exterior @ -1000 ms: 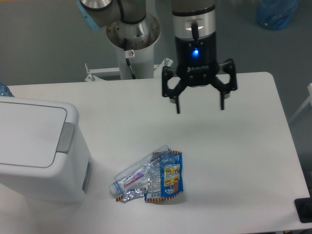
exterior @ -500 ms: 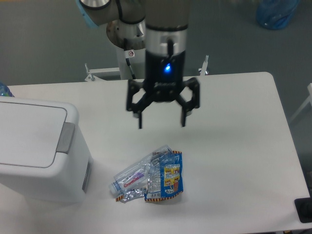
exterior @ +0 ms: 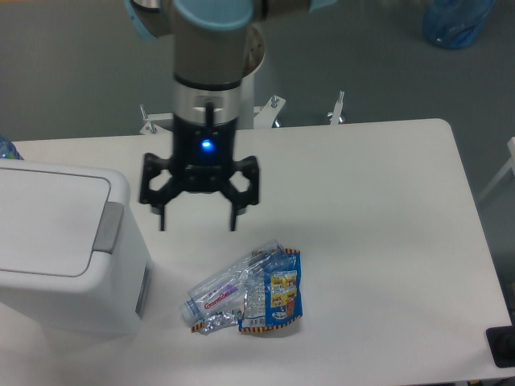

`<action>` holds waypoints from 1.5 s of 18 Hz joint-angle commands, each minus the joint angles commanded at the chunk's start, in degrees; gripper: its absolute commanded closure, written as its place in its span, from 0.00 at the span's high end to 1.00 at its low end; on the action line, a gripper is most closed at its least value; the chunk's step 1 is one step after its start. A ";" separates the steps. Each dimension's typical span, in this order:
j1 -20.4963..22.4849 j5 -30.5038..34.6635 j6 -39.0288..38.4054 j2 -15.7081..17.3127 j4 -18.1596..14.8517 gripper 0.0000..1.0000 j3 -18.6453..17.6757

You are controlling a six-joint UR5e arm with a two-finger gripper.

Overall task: Open the trash can
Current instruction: 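Move the open gripper across the table to above the white trash can lid, then hold the open gripper steady above the trash can lid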

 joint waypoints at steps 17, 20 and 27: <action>-1.15 0.18 0.09 -0.26 0.00 1.00 -0.53; -1.15 0.09 0.09 -0.26 0.09 1.00 -0.70; -1.15 0.09 0.09 -0.26 0.09 1.00 -1.23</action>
